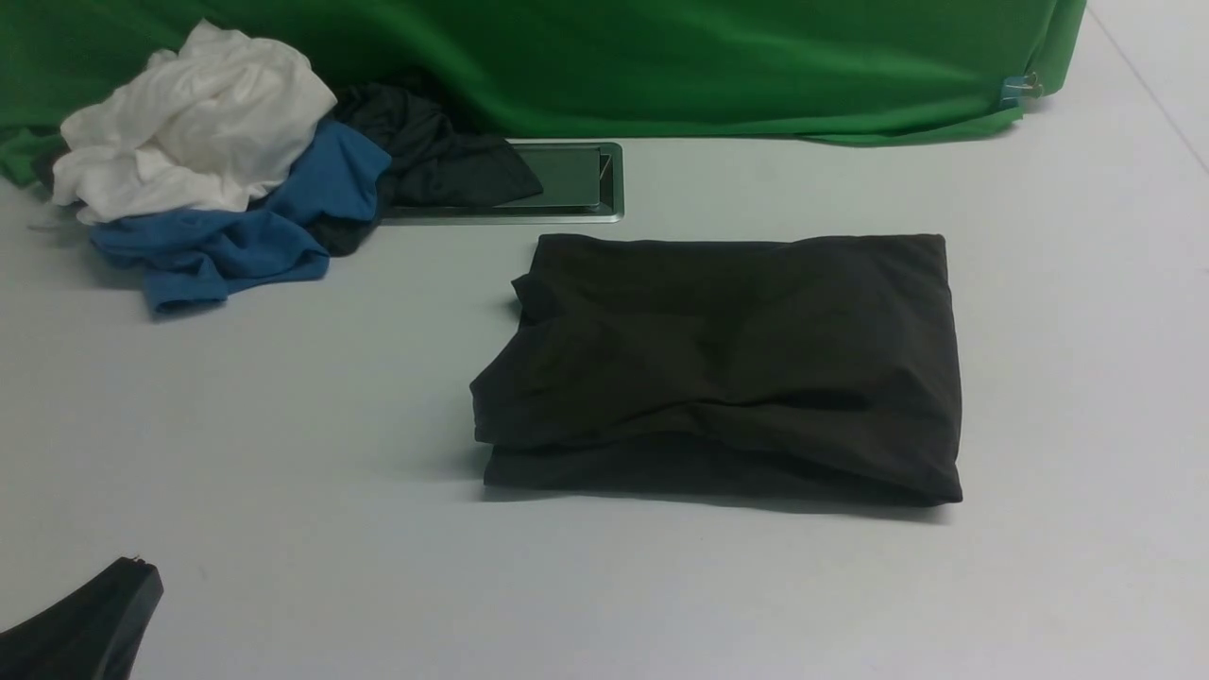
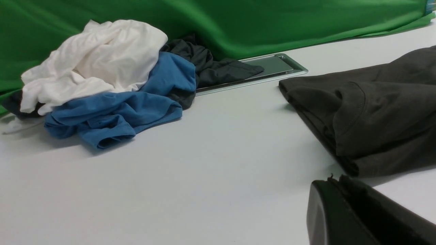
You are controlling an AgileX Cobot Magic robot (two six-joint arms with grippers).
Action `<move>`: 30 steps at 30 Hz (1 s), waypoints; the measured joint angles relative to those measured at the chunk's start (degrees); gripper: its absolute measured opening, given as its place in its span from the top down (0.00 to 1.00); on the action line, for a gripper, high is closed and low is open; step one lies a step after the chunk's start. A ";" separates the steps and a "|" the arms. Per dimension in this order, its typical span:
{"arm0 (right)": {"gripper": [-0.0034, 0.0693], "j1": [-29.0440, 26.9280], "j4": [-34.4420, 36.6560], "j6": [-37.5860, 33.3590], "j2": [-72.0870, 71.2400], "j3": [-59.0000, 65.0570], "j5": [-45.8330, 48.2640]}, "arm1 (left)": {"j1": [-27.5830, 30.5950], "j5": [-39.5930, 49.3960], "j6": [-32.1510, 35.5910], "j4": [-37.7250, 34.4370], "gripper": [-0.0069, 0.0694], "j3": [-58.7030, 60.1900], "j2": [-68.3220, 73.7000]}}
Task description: Fold a long-sleeved shirt on a white desktop.
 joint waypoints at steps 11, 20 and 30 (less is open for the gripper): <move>0.63 0.00 0.00 0.00 0.00 0.00 0.00 | 0.00 0.00 -0.05 0.00 0.88 0.00 0.00; 0.63 0.00 0.00 0.00 0.00 0.00 0.00 | 0.00 0.00 0.01 0.00 0.88 0.00 0.00; 0.63 0.00 0.00 0.00 0.00 0.00 0.00 | 0.00 0.00 0.01 0.00 0.88 0.00 0.00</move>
